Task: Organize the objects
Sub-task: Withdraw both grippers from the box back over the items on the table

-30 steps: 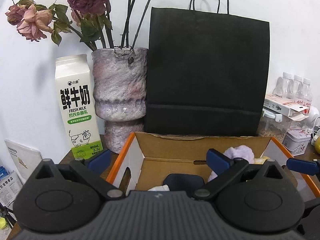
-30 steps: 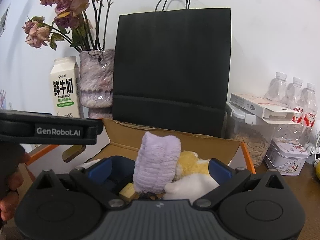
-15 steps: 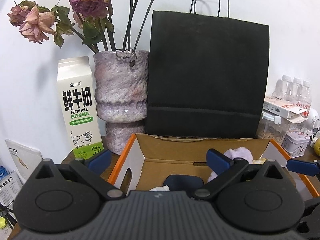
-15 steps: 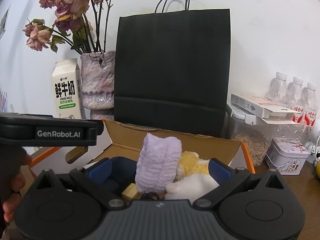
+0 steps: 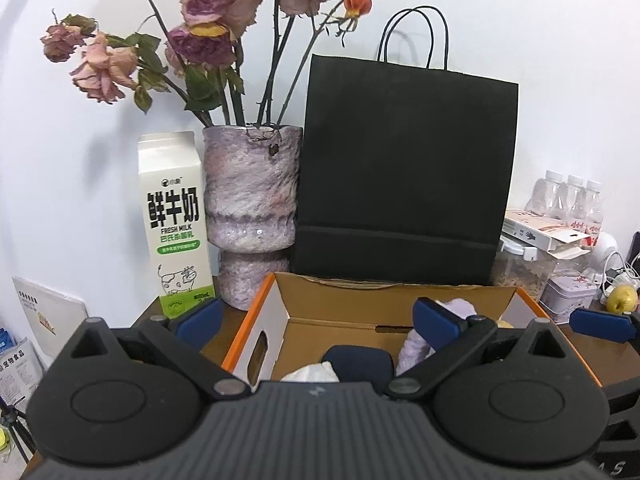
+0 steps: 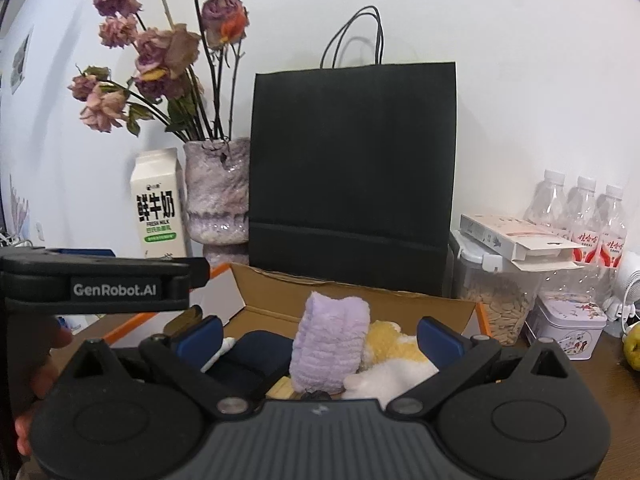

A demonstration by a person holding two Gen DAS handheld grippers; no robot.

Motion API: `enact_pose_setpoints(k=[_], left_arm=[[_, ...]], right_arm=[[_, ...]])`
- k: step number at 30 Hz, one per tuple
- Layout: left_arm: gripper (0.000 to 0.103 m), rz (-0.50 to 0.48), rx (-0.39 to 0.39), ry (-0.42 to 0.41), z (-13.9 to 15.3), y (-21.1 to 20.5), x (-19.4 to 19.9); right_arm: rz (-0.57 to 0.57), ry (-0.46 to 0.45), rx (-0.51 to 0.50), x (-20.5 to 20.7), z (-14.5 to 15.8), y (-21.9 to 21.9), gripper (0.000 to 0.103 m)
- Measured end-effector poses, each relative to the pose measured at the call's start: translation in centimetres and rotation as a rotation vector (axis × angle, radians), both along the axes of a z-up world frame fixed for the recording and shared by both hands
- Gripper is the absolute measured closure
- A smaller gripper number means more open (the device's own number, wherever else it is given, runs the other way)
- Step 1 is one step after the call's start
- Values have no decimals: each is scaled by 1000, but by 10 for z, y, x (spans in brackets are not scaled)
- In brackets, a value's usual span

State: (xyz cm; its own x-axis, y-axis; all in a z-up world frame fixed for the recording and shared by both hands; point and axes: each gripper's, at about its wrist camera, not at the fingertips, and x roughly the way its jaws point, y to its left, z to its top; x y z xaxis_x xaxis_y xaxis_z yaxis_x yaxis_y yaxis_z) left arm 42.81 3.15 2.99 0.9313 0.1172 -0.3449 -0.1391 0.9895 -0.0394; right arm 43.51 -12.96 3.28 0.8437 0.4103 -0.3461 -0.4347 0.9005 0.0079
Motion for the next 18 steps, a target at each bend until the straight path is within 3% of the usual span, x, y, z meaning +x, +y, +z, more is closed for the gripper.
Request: enact_pose_setpoints(k=[18], left_arm=[[0, -12, -6, 2, -2, 3, -86]], right_arm=[[6, 0, -7, -65, -1, -28, 0]])
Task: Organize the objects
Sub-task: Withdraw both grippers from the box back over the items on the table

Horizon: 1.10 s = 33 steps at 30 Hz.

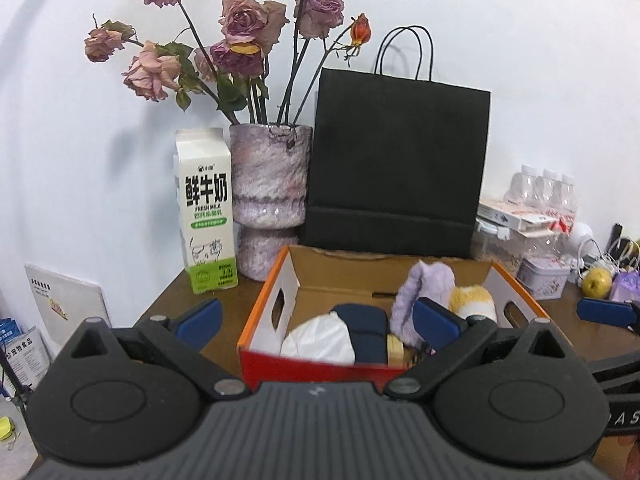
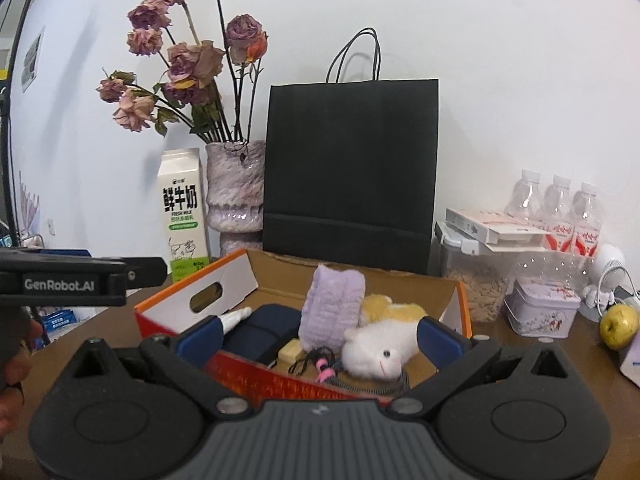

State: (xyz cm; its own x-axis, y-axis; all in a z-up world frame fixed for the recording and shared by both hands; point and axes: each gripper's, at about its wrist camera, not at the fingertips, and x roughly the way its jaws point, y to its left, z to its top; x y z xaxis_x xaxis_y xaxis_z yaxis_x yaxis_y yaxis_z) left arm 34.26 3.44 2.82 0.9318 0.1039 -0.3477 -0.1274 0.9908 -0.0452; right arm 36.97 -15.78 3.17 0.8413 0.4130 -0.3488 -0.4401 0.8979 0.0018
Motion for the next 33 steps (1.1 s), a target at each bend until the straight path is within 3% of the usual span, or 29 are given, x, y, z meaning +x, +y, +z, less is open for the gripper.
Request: enact_pose_setpoints(k=[22, 33], left_arm=[[0, -27, 24, 64, -20, -28, -75], [0, -50, 29, 187, -49, -40, -109]], right_arm=[[-1, 36, -48, -77, -19, -24, 0], [-5, 60, -51, -111, -28, -38, 0]])
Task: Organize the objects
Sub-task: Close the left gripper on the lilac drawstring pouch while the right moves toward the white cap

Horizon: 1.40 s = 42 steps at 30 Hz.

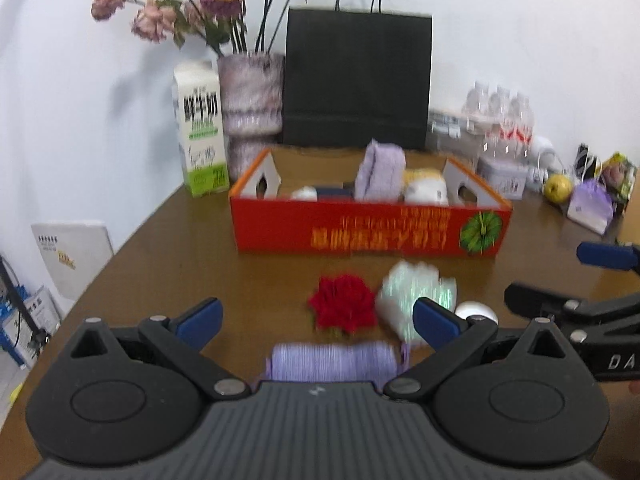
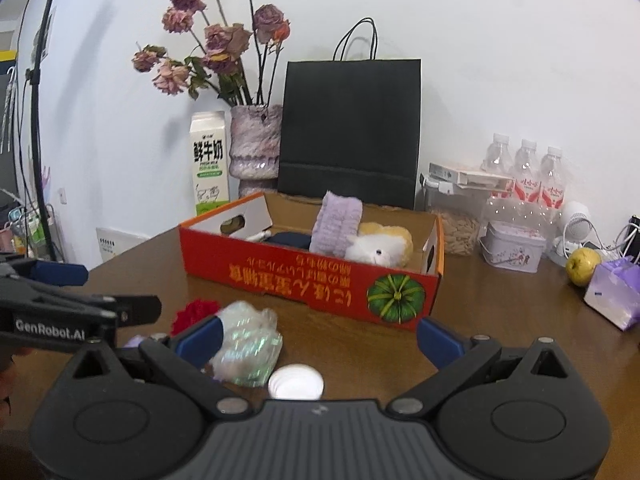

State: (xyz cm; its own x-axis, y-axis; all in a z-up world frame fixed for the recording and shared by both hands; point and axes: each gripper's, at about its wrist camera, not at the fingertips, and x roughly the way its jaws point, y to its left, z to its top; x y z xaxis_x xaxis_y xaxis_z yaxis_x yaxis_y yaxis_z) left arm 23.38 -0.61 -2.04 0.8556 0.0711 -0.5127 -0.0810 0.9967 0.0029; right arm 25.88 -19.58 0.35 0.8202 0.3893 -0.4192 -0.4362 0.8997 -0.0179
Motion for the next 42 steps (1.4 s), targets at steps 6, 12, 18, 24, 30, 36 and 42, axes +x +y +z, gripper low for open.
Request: enact_pose_setpoints(k=[6, 12, 18, 24, 30, 36, 42], left_arm=[[0, 1, -11, 55, -15, -2, -18], [0, -37, -4, 152, -35, -12, -20], [0, -49, 26, 193, -47, -23, -21], [0, 9, -3, 197, -50, -14, -16], [0, 3, -9, 187, -51, -13, -15], [56, -39, -7, 145, -45, -15, -23], [86, -31, -53, 131, -42, -8, -25]], right_arm=[[4, 21, -39, -23, -15, -5, 0], [-13, 72, -69, -35, -37, -17, 0], [-51, 117, -30, -33, -44, -31, 0], [-39, 122, -23, -32, -45, -31, 0], [-30, 126, -22, -31, -45, -30, 0], [-29, 137, -21, -29, -45, -30, 0], [-33, 162, -21, -25, -48, -29, 0]])
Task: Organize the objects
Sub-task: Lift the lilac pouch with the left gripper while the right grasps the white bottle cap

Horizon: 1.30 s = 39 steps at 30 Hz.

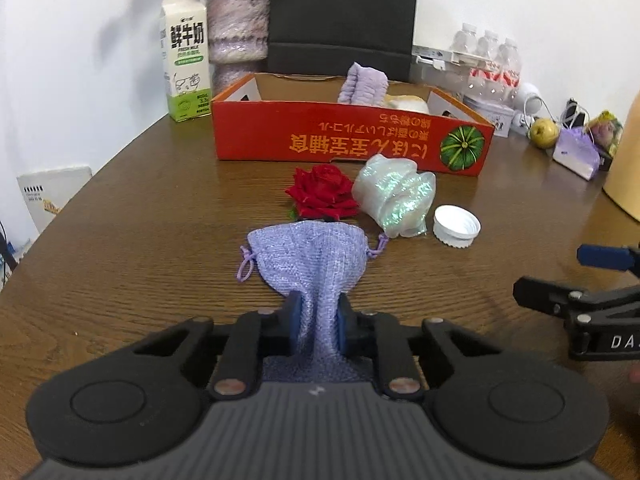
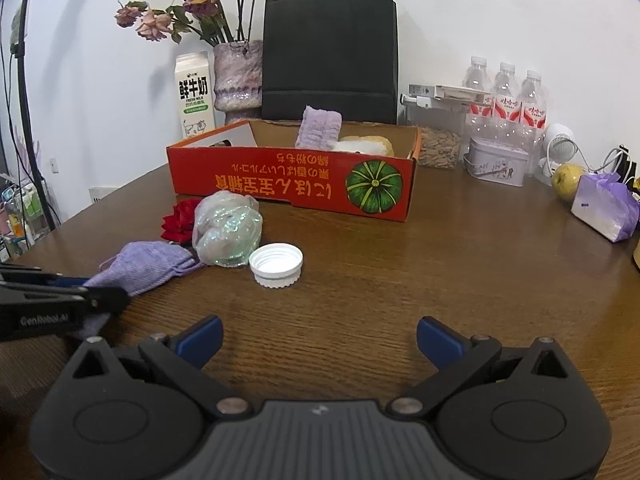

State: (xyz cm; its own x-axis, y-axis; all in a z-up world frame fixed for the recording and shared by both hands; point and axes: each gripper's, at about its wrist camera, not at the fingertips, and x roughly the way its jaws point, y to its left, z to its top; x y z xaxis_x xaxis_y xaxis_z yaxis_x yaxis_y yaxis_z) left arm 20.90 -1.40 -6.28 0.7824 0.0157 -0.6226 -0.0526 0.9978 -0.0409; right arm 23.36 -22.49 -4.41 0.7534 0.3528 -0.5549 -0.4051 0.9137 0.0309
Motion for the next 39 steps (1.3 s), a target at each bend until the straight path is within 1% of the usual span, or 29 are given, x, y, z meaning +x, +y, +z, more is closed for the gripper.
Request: enact_pose_setpoints(k=[5, 12, 14, 18, 20, 24, 25, 28, 32, 35, 37, 38, 39], left_arm=[[86, 19, -6, -32, 6, 3, -4], [86, 15, -2, -78, 24, 9, -6], [86, 14, 2, -88, 32, 12, -3], [86, 6, 36, -119, 49, 14, 7], [86, 0, 61, -137, 57, 13, 14], [86, 1, 83, -176, 69, 11, 28], [86, 13, 80, -184, 70, 12, 32], [86, 34, 35, -185, 61, 20, 37], [86, 39, 28, -154, 47, 29, 42], [86, 43, 15, -149, 44, 34, 43], [86, 45, 6, -145, 43, 37, 42], [86, 44, 1, -143, 43, 38, 42], [86, 44, 0, -143, 43, 38, 42]], right_arm=[[-8, 28, -12, 4, -3, 2, 0], [-8, 94, -29, 13, -10, 8, 0], [-14, 93, -33, 13, -10, 10, 0], [-29, 94, -46, 18, -10, 19, 0], [-21, 94, -51, 23, -10, 26, 0], [-11, 94, -56, 33, -10, 38, 0], [-15, 94, -56, 36, -10, 40, 0], [-30, 95, -55, 49, -10, 45, 0], [-28, 97, -54, 64, -11, 47, 0], [-31, 97, -51, 72, -10, 49, 0], [-27, 93, -46, 73, -10, 51, 7], [-23, 84, -43, 73, -9, 51, 18], [-18, 74, -41, 71, -8, 52, 26]])
